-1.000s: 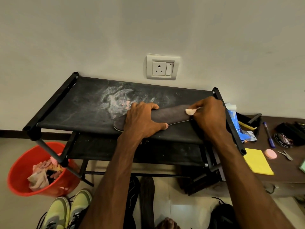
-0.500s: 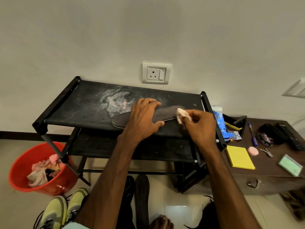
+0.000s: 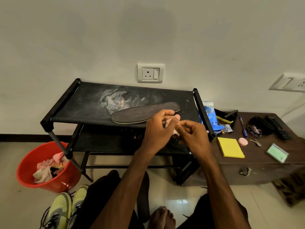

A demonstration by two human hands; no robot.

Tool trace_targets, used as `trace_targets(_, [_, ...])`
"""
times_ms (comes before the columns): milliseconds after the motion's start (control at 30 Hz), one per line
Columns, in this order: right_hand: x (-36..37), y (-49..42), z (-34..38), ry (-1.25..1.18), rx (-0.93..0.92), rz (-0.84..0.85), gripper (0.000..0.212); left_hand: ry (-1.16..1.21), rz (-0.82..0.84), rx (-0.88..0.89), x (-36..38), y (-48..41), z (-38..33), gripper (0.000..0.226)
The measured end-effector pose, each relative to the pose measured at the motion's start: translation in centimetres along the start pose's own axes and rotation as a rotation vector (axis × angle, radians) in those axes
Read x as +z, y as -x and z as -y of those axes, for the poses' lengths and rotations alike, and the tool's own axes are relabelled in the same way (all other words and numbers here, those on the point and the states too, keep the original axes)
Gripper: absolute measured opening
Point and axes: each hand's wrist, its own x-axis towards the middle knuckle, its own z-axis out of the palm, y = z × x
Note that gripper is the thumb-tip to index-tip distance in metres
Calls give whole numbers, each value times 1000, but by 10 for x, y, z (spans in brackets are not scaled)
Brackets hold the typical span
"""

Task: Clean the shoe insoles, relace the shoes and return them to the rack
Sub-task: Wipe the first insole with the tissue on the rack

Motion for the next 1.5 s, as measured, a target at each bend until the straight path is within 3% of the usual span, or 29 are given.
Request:
trace_targets(133, [0, -5, -1, -3, -38, -7, 21, 51, -14, 7, -4, -6, 7, 9])
trace_targets(500, [3, -16, 1, -218, -27, -43, 13, 284, -55, -84, -16, -22, 15, 13])
trace_targets(833, [3, -12, 3, -350, 27, 6, 15, 279, -30, -74, -14, -20, 13, 19])
trace_targets(1000, [2, -13, 2, -298, 11, -46, 13, 148, -33, -14, -16, -20, 14, 16])
trace_targets(1200, [-2, -13, -5, -273, 27, -108, 19, -251, -176, 155, -35, -24, 19, 7])
trace_targets(1267, [-1, -13, -5, -253, 17, -110, 24, -371, -164, 136, -42, -25, 23, 18])
trace_targets(1400, [7, -14, -5, -174, -16, -93, 32, -818, -223, -72, -56, -26, 31, 53])
trace_targets(1500, [13, -15, -7, -130, -19, -64, 30, -859, -247, -395, -78, -23, 26, 68])
